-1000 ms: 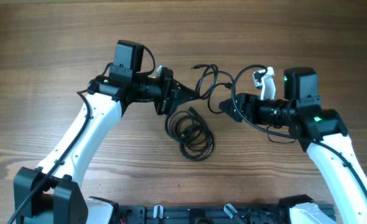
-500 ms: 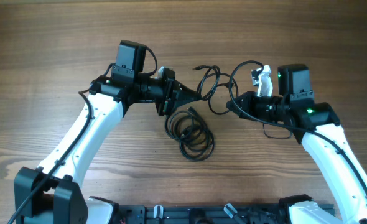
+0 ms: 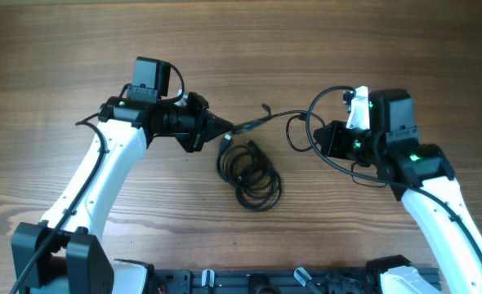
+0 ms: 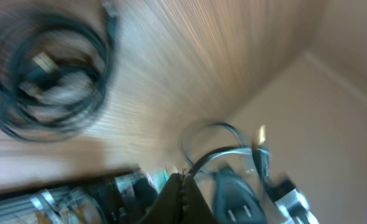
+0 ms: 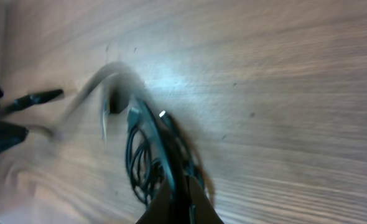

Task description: Untangle cables

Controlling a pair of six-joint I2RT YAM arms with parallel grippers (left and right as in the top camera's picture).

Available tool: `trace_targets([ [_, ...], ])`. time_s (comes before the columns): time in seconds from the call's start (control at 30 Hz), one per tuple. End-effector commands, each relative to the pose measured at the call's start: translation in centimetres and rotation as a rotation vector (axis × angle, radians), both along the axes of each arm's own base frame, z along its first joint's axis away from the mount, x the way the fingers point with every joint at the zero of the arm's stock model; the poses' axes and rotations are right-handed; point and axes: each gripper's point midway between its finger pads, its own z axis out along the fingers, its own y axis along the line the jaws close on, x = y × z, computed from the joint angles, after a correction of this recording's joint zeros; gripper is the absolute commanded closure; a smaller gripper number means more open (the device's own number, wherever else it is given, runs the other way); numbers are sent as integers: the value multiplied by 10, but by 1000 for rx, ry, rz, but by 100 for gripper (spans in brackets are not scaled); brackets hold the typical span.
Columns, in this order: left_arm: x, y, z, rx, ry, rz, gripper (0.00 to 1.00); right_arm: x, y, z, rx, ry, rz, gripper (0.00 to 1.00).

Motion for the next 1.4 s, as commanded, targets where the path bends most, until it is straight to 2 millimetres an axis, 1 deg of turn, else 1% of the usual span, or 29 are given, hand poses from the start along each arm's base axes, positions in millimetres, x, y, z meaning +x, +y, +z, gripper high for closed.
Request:
trace_targets([
  [0.0, 14, 26, -6, 145, -69, 66, 96, 5, -14, 20, -27, -71, -72, 96],
  [0.03, 16, 29, -7, 154, -70, 75, 94, 4, -13, 26, -13, -89, -72, 96],
  [0.07, 17, 31, -7, 154, -70, 81, 86, 3, -12, 31, -4, -105, -67, 96],
  [0.13, 18, 34, -6, 150, -68, 90, 83, 1, -7, 45, 29, -152, -47, 96],
  [0.17, 17, 33, -5, 137, -66, 87, 80, 0, -2, 55, 58, -185, -26, 96],
  [0.2, 15, 28, -1, 103, -61, 70, 73, 0, 4, 69, 103, -230, -2, 96],
  [0.27, 11, 20, 5, 51, -76, 26, 61, 2, 10, 88, 176, -271, -13, 96],
  [0.33, 10, 13, 13, 11, -136, -43, 41, 4, 16, 109, 264, -311, -29, 96],
  [0.37, 8, 11, 13, 10, -150, -63, 35, 5, 20, 120, 308, -332, -25, 96],
  [0.4, 6, 9, 12, 15, -160, -83, 27, 5, 25, 135, 370, -360, -13, 96],
  [0.47, 4, 4, 12, 19, -172, -107, 19, 6, 34, 163, 493, -398, 1, 96],
  [0.53, 3, 3, 12, 18, -170, -110, 18, 5, 41, 187, 611, -408, 12, 95],
  [0.6, 3, 3, 12, 17, -169, -110, 15, 1, 45, 201, 705, -379, 11, 96],
  [0.7, 0, 1, 13, -2, -135, -94, 12, 0, 46, 206, 781, -318, -19, 96],
  [0.87, -4, -7, 22, -66, -155, -138, 13, 2, 46, 204, 785, -306, -29, 96],
  [0.93, -3, -11, 30, -96, -245, -204, 15, 10, 43, 201, 778, -307, -64, 96],
  [1.07, -1, -10, 31, -93, -276, -218, 16, 32, 30, 190, 746, -325, -187, 96],
  [1.1, -1, -9, 31, -93, -277, -218, 16, 35, 30, 186, 757, -299, -203, 96],
  [1.23, -1, -16, 33, -97, -299, -236, 14, 38, 42, 170, 849, -124, -216, 96],
  [1.27, 0, -17, 33, -99, -305, -237, 14, 39, 46, 169, 875, -87, -205, 96],
  [1.37, 4, -18, 35, -99, -324, -232, 13, 38, 56, 175, 941, -40, -155, 96],
])
